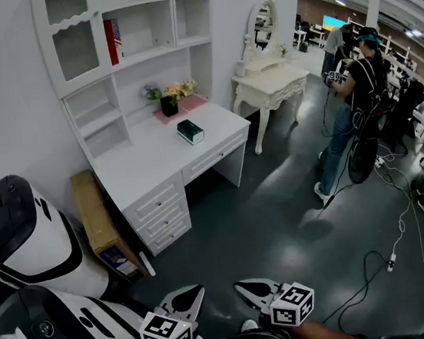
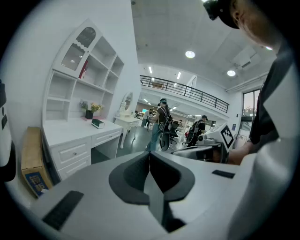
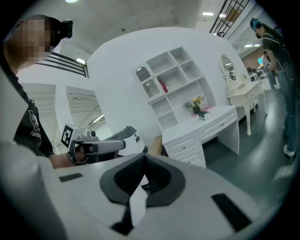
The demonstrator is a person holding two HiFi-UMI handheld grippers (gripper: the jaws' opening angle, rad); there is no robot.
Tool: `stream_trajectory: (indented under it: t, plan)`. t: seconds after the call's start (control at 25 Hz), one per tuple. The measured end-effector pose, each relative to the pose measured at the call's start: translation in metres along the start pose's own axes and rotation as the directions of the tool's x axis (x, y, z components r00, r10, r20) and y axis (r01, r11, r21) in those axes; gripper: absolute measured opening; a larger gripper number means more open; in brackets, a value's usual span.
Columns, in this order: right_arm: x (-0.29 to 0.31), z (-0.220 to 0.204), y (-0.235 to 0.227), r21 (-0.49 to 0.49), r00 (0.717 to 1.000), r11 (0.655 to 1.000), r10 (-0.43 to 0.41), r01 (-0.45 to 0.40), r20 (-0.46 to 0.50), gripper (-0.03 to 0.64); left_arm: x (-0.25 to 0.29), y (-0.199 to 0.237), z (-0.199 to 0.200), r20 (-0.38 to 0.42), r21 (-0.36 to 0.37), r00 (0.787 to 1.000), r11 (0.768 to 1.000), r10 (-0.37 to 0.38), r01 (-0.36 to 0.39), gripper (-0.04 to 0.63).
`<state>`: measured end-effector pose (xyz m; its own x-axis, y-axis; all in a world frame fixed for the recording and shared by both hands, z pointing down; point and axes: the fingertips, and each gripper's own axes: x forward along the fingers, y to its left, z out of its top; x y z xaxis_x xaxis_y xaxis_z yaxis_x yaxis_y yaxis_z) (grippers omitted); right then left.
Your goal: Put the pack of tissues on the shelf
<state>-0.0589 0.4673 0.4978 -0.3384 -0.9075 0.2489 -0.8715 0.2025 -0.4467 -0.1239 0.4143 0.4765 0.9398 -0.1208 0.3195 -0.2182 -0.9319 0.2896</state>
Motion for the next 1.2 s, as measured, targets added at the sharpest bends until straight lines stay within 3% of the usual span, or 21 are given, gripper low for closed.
stream_trajectory:
  t: [0.2,0.52,0.72,1.2]
  plan:
    - [-0.004,0.001,0.001,-0.008,1.0,1.0,0.014,-0.014,0.004,0.006,-0.001,-0.002,0.004,0.006,0.043,1.0,0.999,0.01,-0.01,0.015]
    - [-0.009,-0.002,0.0,-0.021,0.999,0.999,0.035,-0.035,-0.002,0.006,0.004,-0.008,0.001,0.006,0.033,1.0,0.999,0.018,-0.018,0.015]
    - [-0.017,0.008,0.0,0.02,0.996,0.997,0.072,-0.074,0.054,0.008,0.009,-0.014,0.001,0.017,0.02,0.999,0.999,0.028,-0.028,0.015]
    - [-0.065,0.009,-0.045,-0.087,1.0,0.996,0.022,-0.023,-0.013,0.009,0.063,-0.056,-0.003,0.049,-0.025,0.998,0.999,0.025,-0.024,0.015]
